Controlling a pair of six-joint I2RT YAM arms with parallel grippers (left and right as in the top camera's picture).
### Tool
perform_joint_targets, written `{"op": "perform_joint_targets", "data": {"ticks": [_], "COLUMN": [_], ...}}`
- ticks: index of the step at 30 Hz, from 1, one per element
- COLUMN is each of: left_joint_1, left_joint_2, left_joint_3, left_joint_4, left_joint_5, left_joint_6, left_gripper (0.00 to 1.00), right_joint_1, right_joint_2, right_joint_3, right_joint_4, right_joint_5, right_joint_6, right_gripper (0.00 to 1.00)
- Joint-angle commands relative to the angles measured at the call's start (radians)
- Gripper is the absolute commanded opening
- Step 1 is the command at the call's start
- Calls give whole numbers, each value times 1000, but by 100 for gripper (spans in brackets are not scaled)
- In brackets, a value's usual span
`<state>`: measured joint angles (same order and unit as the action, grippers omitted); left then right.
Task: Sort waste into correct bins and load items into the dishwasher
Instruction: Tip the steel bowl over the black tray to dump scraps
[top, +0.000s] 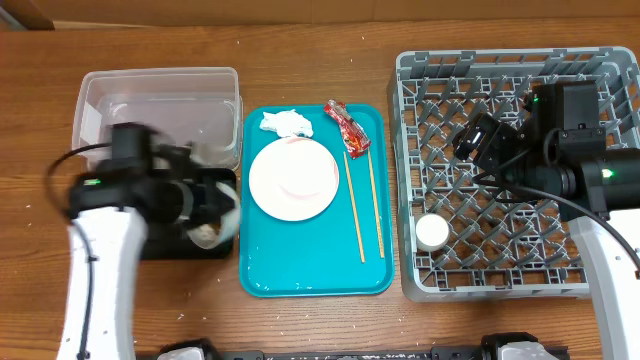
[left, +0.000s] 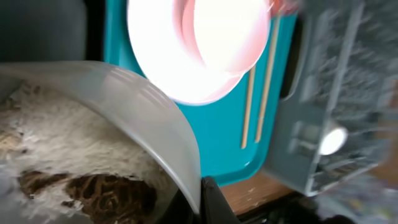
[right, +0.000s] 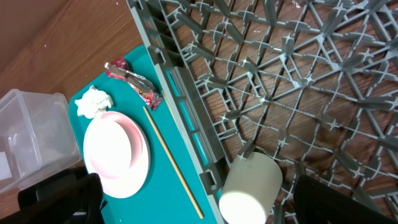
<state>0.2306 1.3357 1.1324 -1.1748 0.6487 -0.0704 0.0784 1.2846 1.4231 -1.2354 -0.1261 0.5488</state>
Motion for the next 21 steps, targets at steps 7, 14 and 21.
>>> {"op": "perform_joint_targets", "data": {"ticks": [7,14,21], "left_joint_1": [300,420,562], "left_joint_2": [257,431,490], "left_joint_3": [1,1,-2], "left_joint_4": [-49,-299,-420], "left_joint_5": [533,727,712], "left_joint_6": [551,911,1089], "left_gripper": [4,4,4], "right_joint_1": [-3,-3,-3], "right_joint_2": [-14,-14,-14], "right_joint_3": [16,16,16], "right_joint_4": [-1,-8,-7], "right_joint_5": [4,5,5], "right_joint_6": [-7,-7,-7], "right_gripper": [100,100,100]}}
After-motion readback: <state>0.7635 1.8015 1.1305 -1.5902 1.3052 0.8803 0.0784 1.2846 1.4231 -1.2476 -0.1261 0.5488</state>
